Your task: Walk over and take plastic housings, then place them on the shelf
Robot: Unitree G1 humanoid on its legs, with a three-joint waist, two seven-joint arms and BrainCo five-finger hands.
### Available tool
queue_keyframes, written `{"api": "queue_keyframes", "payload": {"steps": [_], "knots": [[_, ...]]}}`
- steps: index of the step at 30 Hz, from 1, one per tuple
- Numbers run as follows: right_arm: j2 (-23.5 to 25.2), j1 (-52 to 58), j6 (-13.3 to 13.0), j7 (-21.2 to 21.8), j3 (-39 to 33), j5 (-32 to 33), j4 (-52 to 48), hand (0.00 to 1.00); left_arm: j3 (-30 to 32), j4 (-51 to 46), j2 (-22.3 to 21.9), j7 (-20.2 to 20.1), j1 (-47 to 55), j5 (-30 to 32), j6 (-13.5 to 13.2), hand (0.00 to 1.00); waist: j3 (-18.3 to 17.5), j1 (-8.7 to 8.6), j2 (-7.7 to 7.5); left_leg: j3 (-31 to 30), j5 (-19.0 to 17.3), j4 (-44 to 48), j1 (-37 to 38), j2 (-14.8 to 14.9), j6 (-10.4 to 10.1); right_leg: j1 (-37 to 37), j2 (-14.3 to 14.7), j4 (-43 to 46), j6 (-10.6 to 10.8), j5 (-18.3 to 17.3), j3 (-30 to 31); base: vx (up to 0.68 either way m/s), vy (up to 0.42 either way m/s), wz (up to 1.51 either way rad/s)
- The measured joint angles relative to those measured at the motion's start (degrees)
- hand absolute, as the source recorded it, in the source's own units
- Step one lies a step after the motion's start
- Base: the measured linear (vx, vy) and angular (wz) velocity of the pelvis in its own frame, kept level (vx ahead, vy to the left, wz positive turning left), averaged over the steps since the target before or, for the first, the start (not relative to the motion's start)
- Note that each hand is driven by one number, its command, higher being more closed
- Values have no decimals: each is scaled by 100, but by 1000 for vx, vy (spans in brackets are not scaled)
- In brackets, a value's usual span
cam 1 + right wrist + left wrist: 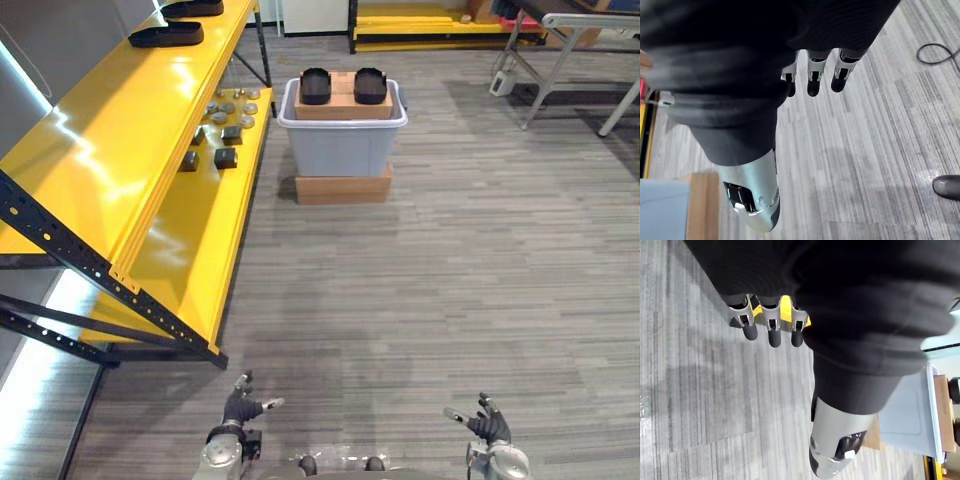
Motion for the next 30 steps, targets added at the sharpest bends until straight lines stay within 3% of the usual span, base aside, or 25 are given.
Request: {"api": "queue_keyframes", "payload": {"steps": [8, 20, 25, 27, 30], "knots": [[-113, 5, 14, 0, -28, 131, 5, 0, 352, 42, 87, 7, 4, -12, 0, 0, -30, -14, 106, -23, -74, 8, 8, 27, 101, -8, 31, 6, -73, 62, 9, -57, 11, 0], [-105, -34, 26, -23, -266, 462, 64, 0, 615, 338, 74, 31, 206, -131, 6, 0, -53, -22, 111, 20, -73, -122, -47, 31, 38, -26, 49, -281, -36, 222, 34, -32, 12, -4], [-58, -244, 29, -62, -504, 529, 65, 0, 776, 300, 69, 56, 195, -292, 4, 0, -53, -15, 107, 98, -207, 58, -219, 43, 108, -189, 65, -215, 7, 184, 185, 77, 22, -13], [-57, -326, 30, -116, -539, 585, 63, 0, 781, 158, 59, 57, 213, -344, 4, 0, -49, 10, 108, 204, -457, 390, -337, 67, 141, -330, 70, 79, 54, 7, 306, 121, 59, -27], [-32, -459, 30, -161, -598, 633, 47, 0, 911, -124, 5, 80, 277, -459, -2, 0, -30, 64, 120, 429, -957, 1014, -506, 82, 283, -836, -1, 1361, 277, -659, 488, 108, 88, -39]]}}
